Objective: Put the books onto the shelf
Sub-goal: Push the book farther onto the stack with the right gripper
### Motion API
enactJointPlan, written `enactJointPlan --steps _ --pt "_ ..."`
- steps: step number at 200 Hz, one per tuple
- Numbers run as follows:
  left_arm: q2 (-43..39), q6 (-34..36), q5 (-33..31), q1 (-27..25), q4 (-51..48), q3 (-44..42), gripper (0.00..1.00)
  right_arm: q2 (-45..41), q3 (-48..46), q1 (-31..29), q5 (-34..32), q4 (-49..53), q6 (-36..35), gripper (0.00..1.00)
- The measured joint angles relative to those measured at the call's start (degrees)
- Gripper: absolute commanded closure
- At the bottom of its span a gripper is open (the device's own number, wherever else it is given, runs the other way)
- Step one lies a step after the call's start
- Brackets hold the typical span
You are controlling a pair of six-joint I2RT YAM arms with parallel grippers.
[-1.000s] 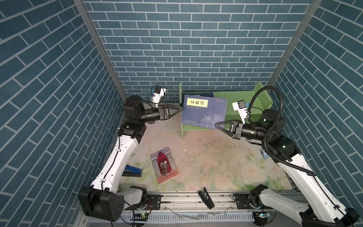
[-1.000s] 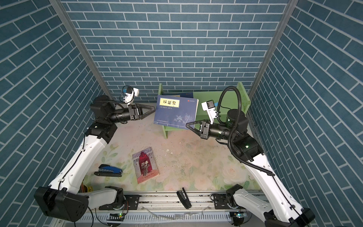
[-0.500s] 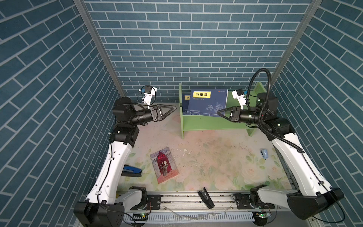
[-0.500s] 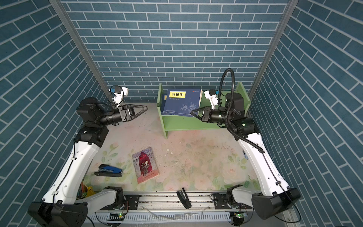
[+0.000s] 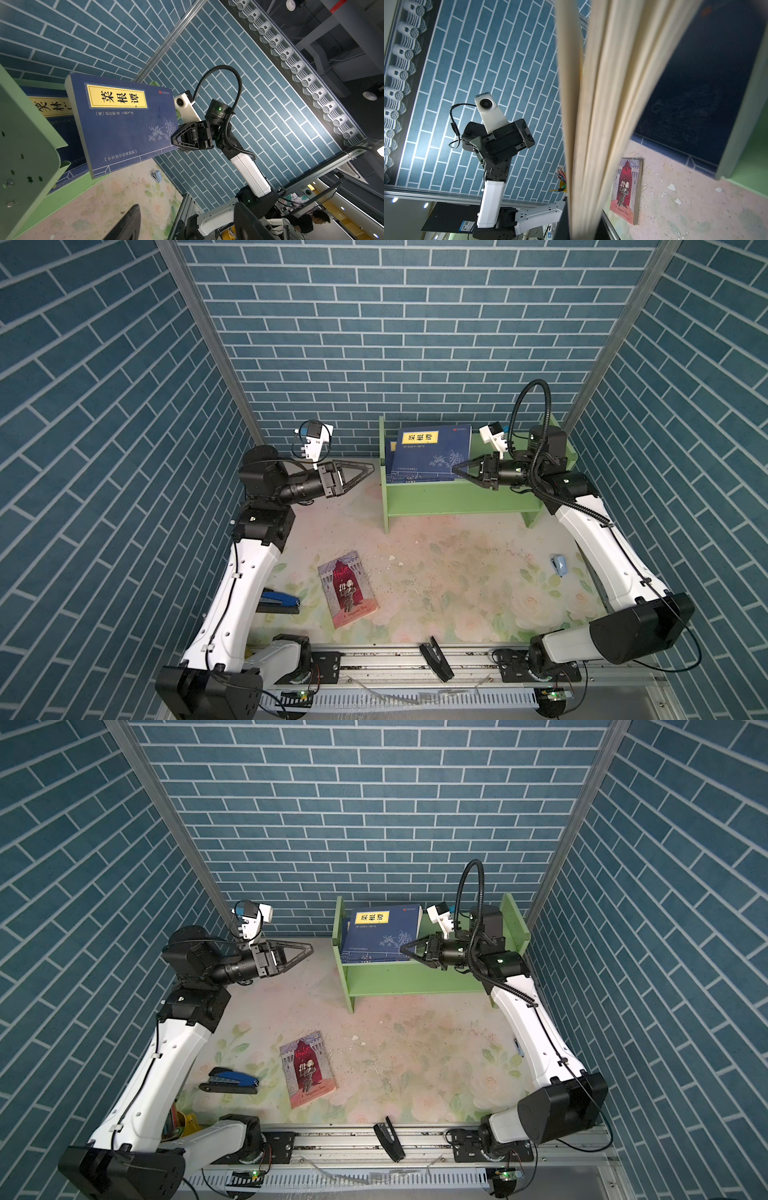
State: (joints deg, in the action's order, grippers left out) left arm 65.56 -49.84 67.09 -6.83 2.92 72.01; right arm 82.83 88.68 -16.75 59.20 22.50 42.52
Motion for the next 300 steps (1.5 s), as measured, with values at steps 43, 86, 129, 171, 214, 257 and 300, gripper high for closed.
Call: enactJointPlan --steps 43,86,129,171,214,257,300 --pt "0.0 -0.5 -0.02 -0.46 0.9 0.0 0.27 4.02 1.68 0.85 3.67 -3.19 2.56 1.0" --pt "-0.42 -0.52 -0.02 -0.59 1.25 -0.39 0.27 7.98 2.49 1.18 5.77 -3.48 4.04 1.0" --pt "-1.03 -0.61 -0.09 -0.61 1.29 -0.7 0.27 9.86 5.2 1.77 7.19 -2.84 4.17 0.98" --pt "-1.36 -0.7 -0.15 -0.72 1.68 -0.7 0.26 11.87 8.11 2.47 8.59 -0.15 3.93 0.95" --pt "-1.84 -0.74 -0.11 -0.72 1.77 -0.87 0.26 14.1 9.05 3.02 9.16 3.91 2.64 0.91" --pt "-1.97 -0.76 -0.13 -0.76 1.9 -1.57 0.26 15.17 10.45 3.32 9.53 7.28 0.59 0.82" --pt "-1.99 -0.76 -0.13 -0.92 1.95 -1.64 0.26 15.96 12.0 3.54 9.6 9.99 -1.05 0.68"
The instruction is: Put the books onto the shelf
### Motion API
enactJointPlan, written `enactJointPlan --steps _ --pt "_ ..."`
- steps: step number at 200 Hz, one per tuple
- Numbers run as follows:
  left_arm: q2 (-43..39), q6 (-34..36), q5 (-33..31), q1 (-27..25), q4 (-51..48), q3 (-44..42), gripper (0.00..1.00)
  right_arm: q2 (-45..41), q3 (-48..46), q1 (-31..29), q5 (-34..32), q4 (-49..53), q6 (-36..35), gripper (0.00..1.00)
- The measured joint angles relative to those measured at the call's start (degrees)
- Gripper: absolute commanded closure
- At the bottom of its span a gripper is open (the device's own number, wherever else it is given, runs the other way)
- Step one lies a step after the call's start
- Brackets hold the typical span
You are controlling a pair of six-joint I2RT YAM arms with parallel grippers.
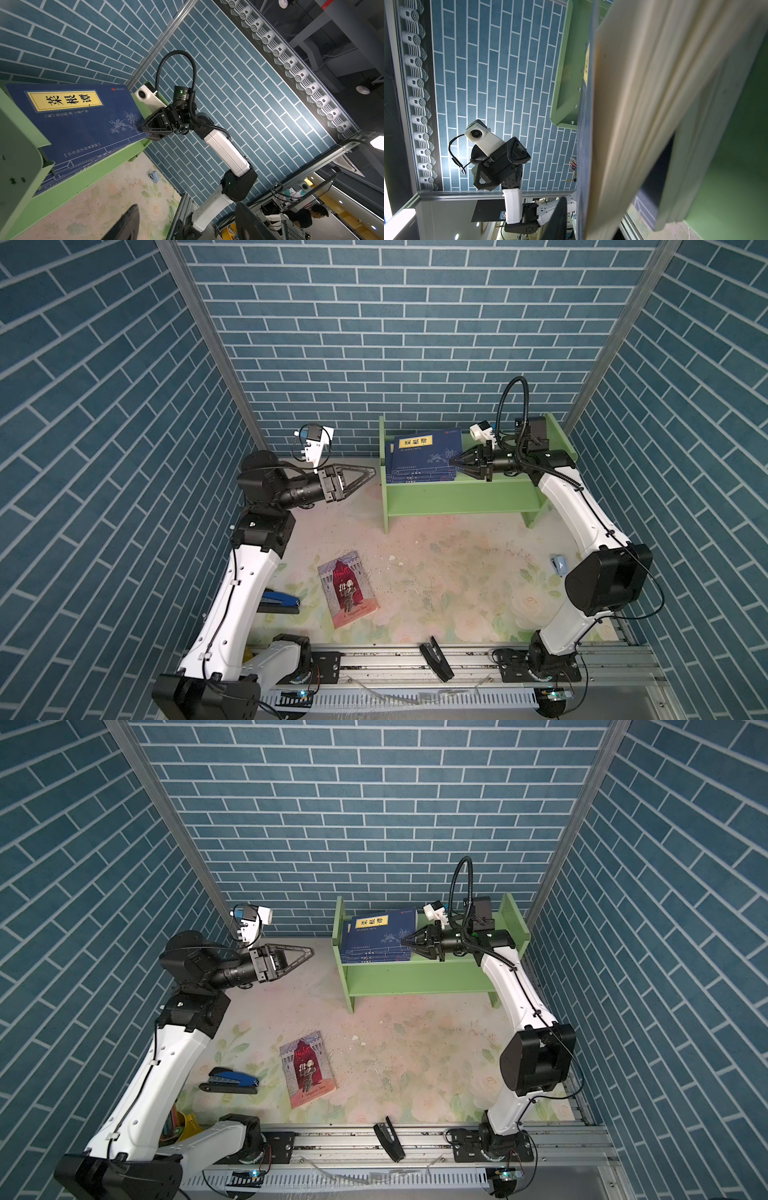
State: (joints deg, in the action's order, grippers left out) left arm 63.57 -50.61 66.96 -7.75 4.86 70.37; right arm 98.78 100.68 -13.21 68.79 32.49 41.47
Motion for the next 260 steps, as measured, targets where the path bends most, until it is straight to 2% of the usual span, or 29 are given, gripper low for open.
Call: enactJointPlan --steps 57,169,223,260 --pt "-0.26 0.0 0.0 -0.07 0.02 -0.02 0.26 1.97 5.7 0.17 -2.58 7.37 -3.19 0.58" --pt "-1.11 1.44 -0.28 -0.11 -0.61 -0.63 0.26 6.12 16.0 0.26 -14.03 22.12 -8.59 0.55" --pt "-0.83 20.31 -5.42 -0.96 -17.22 3.3 0.26 6.25 16.06 0.26 -17.42 22.97 -8.81 0.55" --pt "0.28 35.41 -14.1 -4.76 -27.54 7.04 0.26 6.25 15.98 0.26 -20.52 22.69 -8.76 0.55"
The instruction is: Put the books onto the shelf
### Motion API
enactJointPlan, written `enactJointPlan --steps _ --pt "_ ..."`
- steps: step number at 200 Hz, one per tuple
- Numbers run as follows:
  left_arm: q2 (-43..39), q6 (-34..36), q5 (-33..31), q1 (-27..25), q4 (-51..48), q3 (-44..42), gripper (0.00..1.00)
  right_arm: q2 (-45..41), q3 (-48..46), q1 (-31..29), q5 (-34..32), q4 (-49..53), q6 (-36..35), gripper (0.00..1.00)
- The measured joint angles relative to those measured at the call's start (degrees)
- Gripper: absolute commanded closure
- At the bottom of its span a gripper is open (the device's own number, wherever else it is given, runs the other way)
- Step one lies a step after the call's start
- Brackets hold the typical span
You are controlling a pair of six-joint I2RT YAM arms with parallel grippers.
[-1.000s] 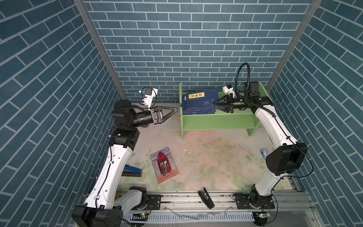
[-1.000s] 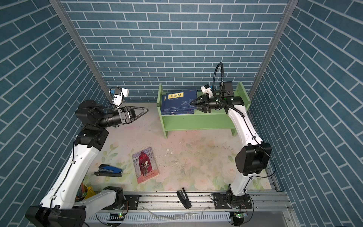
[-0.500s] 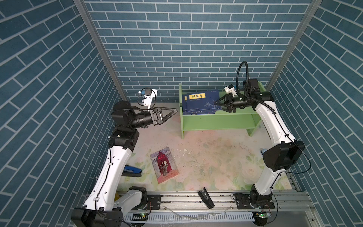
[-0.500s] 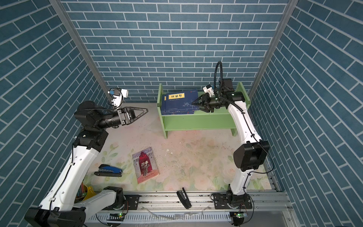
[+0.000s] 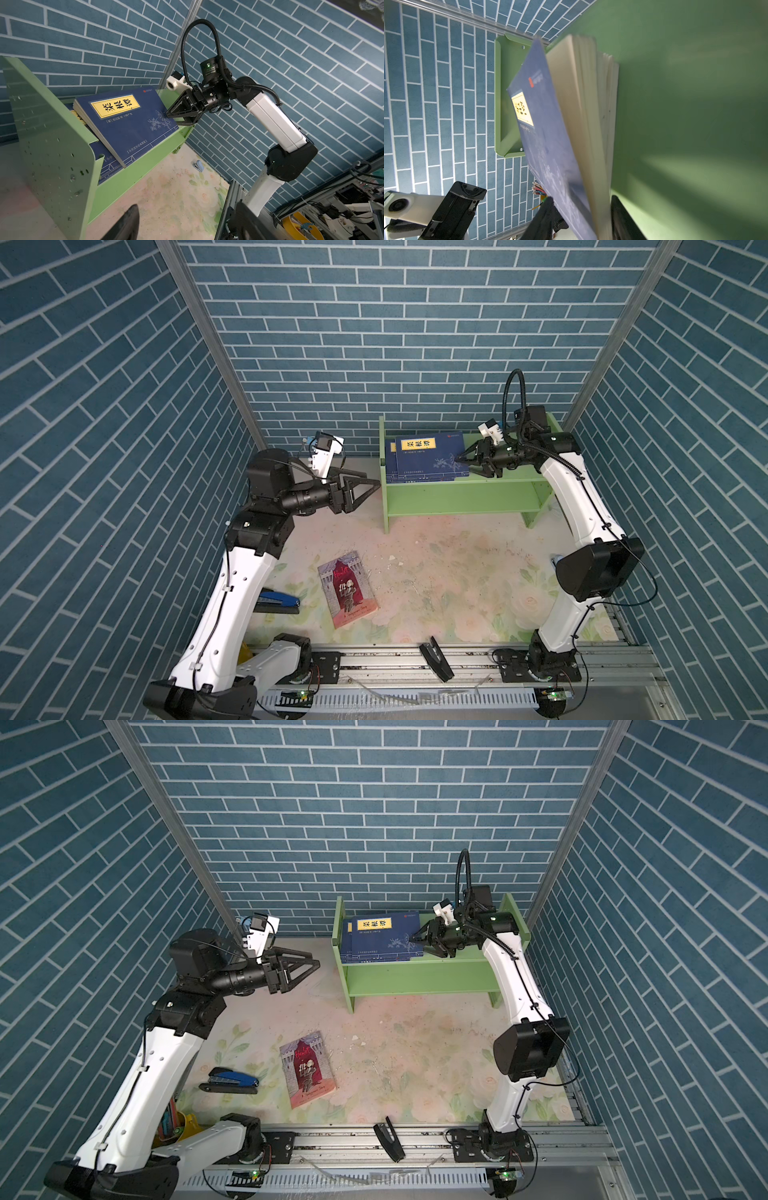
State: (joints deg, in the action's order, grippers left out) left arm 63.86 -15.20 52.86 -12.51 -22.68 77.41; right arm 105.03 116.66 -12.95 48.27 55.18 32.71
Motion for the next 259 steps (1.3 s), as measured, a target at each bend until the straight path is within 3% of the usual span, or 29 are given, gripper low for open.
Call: enactJointPlan --steps 67,128,179,259 --pt "3.28 19.63 -24.06 -13.86 -7.06 0.5 0.26 -0.07 -1.09 0.0 -3.69 -2.14 0.09 0.58" --pt "6.34 26.97 -37.94 -17.86 -3.37 -2.19 0.26 -1.92 -3.15 -0.26 -7.65 -5.22 0.96 0.65" --pt "8.04 29.94 -45.62 -20.0 0.98 -3.52 0.24 -4.42 -6.16 -0.79 -9.44 -8.04 1.6 0.7" --pt "9.49 29.79 -49.2 -21.09 5.07 -4.17 0.19 -4.76 -6.27 -2.34 -10.27 -9.55 2.6 0.83"
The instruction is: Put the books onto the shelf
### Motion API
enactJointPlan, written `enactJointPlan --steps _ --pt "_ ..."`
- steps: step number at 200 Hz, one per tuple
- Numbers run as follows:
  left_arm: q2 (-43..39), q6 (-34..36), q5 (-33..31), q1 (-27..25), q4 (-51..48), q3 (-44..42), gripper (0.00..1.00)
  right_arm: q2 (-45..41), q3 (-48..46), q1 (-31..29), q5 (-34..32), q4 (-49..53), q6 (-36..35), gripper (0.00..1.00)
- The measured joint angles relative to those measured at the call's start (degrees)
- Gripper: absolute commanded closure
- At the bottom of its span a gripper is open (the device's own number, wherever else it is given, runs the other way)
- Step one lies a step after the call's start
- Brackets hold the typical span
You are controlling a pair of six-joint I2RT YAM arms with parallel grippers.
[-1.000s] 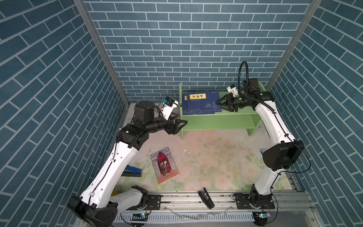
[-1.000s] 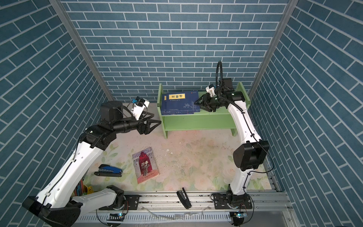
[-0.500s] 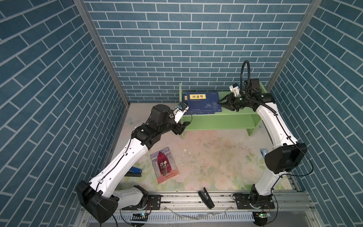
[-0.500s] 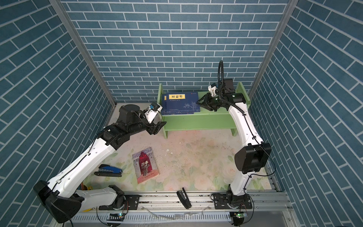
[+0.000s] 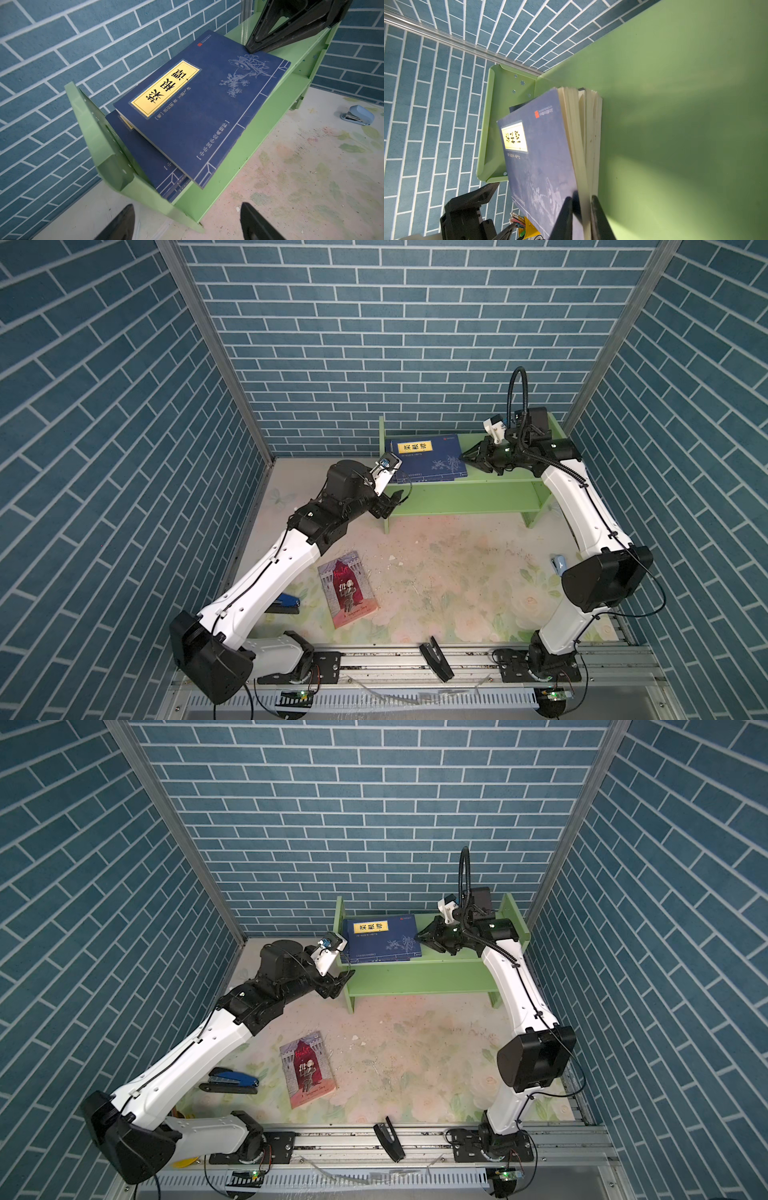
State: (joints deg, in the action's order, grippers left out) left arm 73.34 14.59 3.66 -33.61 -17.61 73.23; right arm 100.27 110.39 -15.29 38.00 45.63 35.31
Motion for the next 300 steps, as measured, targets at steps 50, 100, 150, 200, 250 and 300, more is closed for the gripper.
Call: enactJointPlan --steps 50,100,150,200,250,300 --pt "0.42 0.02 -1.68 -0.09 1.84 -0.94 0.19 0.0 0.0 -0.72 -0.74 -0.76 0.42 0.83" --pt "0.39 1.55 -2.08 -1.05 2.1 -2.4 0.18 0.0 0.0 -0.79 -1.57 -0.83 0.48 0.8" --pt "1.18 2.58 -5.16 -3.15 3.41 -2.54 0.18 -0.02 0.0 -0.79 -2.12 -0.87 0.44 0.76" --pt "1.36 2.56 -6.67 -3.54 3.23 -1.66 0.18 -1.95 -0.2 -0.79 -2.99 -0.98 0.44 0.73" --pt "1.86 2.58 -8.72 -3.65 3.21 -0.22 0.17 -7.1 -3.23 -0.81 -5.03 -1.22 0.26 0.7" --pt "3.19 2.56 -10.51 -3.65 3.3 1.05 0.17 -14.08 -11.63 -0.81 -5.64 -3.28 0.42 0.64"
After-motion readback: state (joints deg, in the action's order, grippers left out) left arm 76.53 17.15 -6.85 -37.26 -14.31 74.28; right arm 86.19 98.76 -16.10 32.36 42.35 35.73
